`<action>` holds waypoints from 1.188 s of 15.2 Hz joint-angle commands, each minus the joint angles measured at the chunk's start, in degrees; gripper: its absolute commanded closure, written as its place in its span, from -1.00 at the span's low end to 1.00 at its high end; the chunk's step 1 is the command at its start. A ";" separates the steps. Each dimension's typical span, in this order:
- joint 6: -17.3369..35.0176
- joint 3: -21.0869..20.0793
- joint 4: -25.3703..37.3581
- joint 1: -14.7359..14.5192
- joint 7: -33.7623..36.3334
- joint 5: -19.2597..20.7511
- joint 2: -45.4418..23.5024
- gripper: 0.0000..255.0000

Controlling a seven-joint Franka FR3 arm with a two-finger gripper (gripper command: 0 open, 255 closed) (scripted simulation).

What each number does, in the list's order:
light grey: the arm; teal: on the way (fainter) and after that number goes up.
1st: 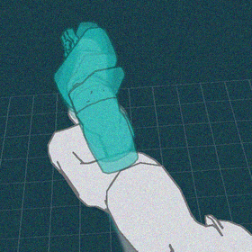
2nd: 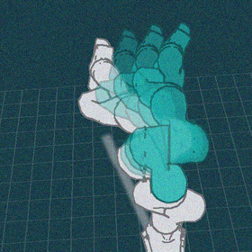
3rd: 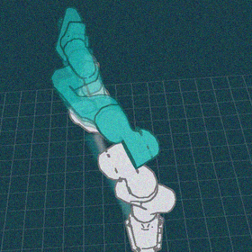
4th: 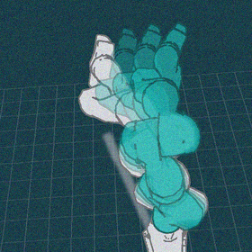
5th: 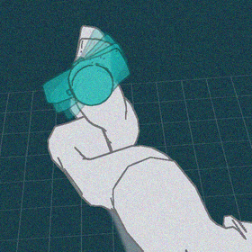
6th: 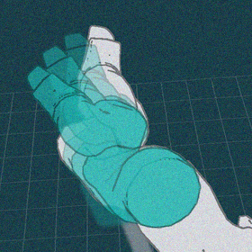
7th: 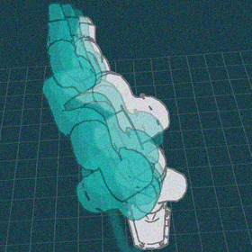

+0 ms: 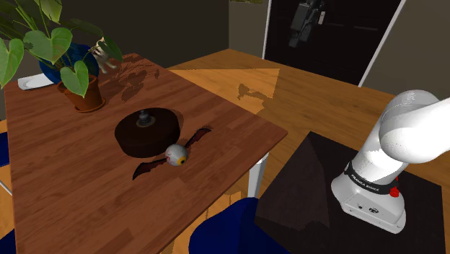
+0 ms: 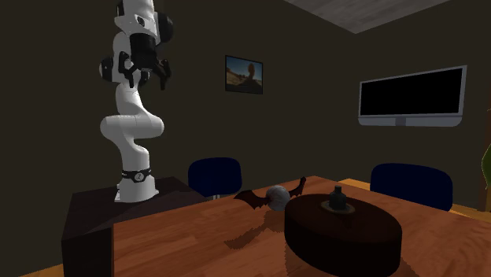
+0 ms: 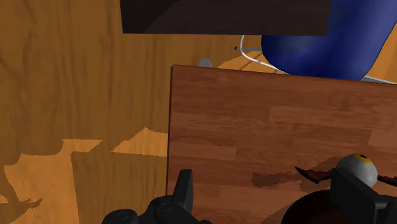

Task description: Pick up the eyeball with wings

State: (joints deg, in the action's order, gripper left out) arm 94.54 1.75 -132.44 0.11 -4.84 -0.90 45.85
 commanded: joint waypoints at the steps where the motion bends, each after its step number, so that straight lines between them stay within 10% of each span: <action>1: 0.00 0.00 0.00 0.00 0.00 0.00 0.00 -1.00; 18: 17.69 -31.76 -5.85 7.36 51.91 -9.25 -12.59 -1.00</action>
State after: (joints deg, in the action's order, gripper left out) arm 110.91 -27.87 -139.25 6.44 43.45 -10.19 35.63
